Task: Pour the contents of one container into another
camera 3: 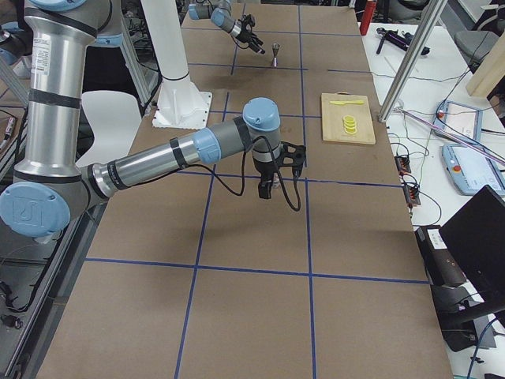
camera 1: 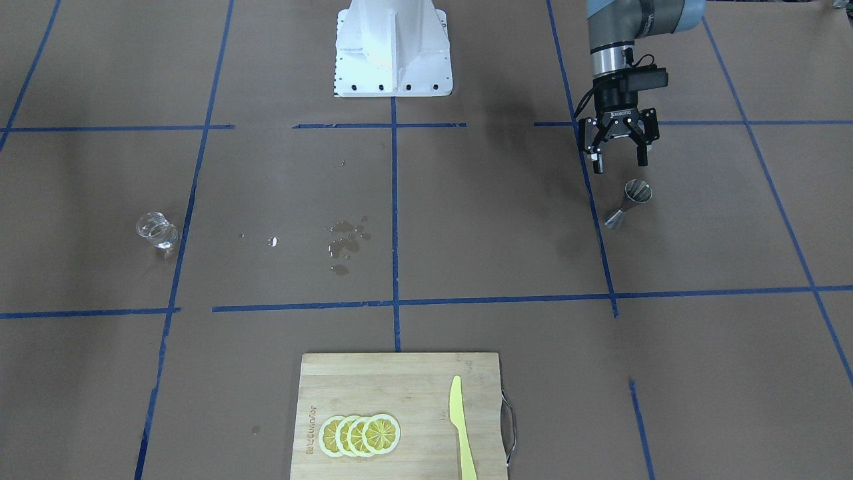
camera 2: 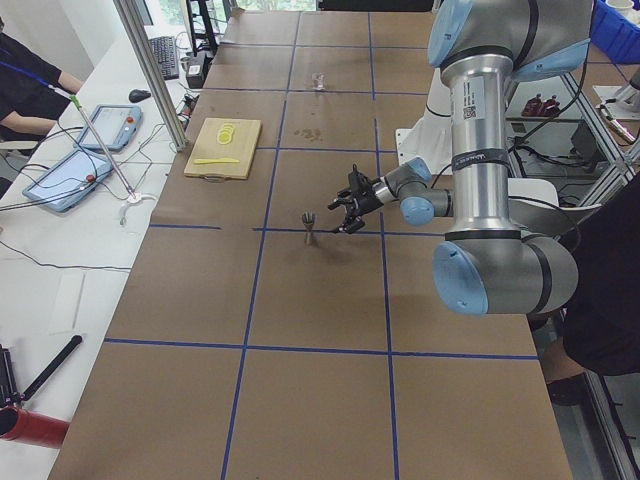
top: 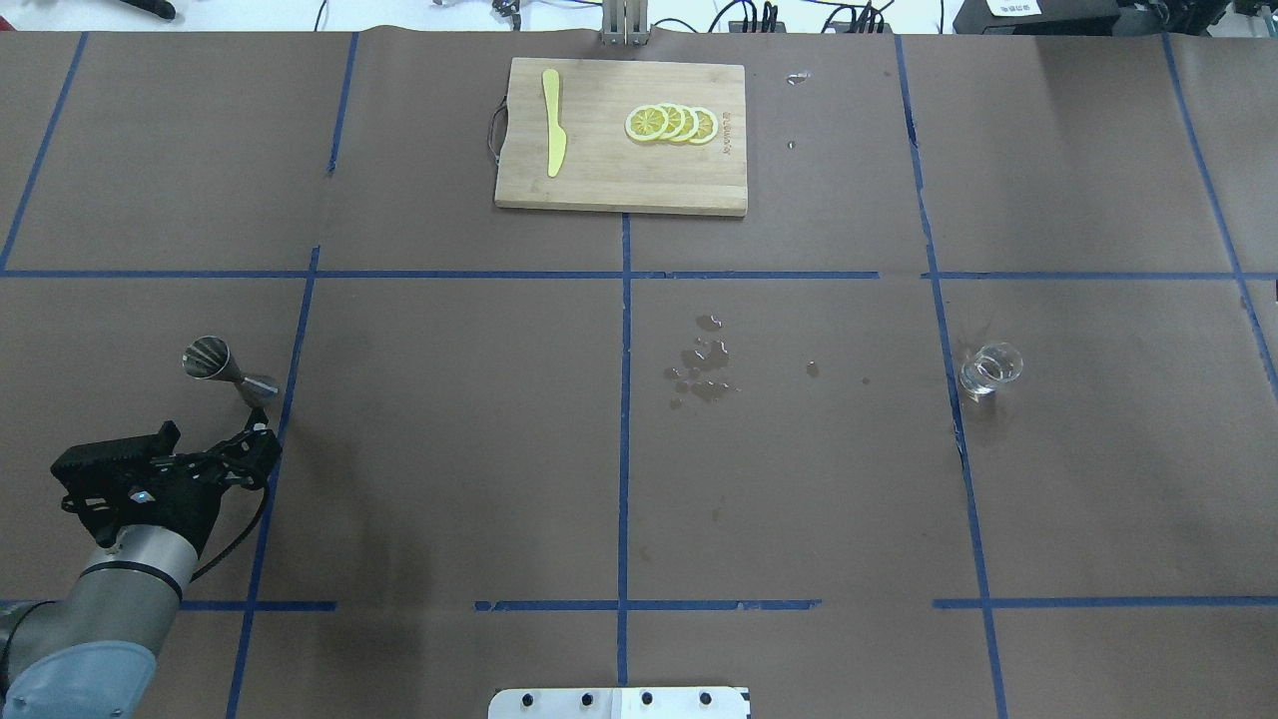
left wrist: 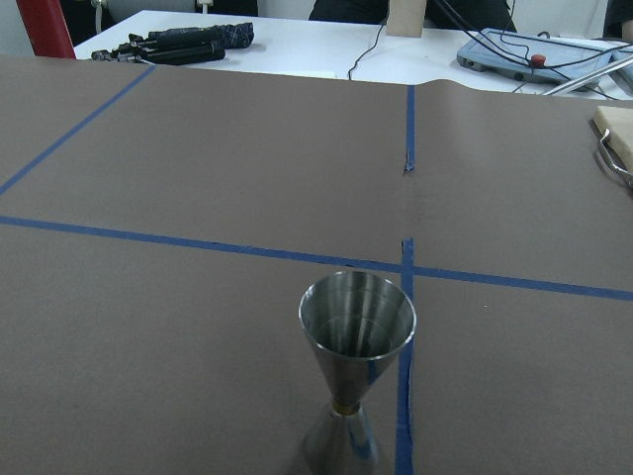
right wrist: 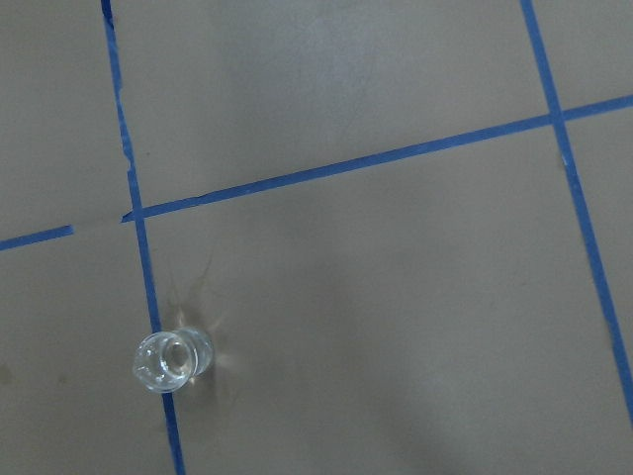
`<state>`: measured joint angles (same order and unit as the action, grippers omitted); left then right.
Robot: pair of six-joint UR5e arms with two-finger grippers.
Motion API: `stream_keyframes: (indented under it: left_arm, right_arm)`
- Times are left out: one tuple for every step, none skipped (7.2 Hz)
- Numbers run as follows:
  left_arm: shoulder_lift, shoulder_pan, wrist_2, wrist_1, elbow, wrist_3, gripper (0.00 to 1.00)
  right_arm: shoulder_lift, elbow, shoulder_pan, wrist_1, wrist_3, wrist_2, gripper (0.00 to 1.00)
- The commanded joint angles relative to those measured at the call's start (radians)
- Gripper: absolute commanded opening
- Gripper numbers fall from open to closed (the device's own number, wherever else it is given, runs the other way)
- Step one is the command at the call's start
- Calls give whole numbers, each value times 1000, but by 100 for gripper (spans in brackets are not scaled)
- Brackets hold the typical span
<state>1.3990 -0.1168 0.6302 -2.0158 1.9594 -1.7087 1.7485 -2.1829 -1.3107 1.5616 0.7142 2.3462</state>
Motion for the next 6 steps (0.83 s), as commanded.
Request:
stream_keyframes:
  left_arm:
    - [52, 2, -84, 3, -103, -5, 99]
    - [76, 2, -95, 3, -129, -5, 98]
    - [96, 2, -105, 2, -152, -5, 94]
    - [95, -3, -124, 3, -162, -5, 90]
    - [95, -12, -124, 3, -162, -5, 85]
    - [95, -18, -124, 3, -162, -5, 85]
  right_arm:
    - [8, -61, 103, -2, 132, -38, 100]
    - [11, -76, 123, -6, 160, -48, 100]
    - [34, -84, 142, -43, 184, -51, 100]
    - [43, -86, 162, -79, 230, -57, 100]
    - [43, -86, 171, -81, 235, -61, 100]
    - [43, -86, 175, -81, 235, -62, 100]
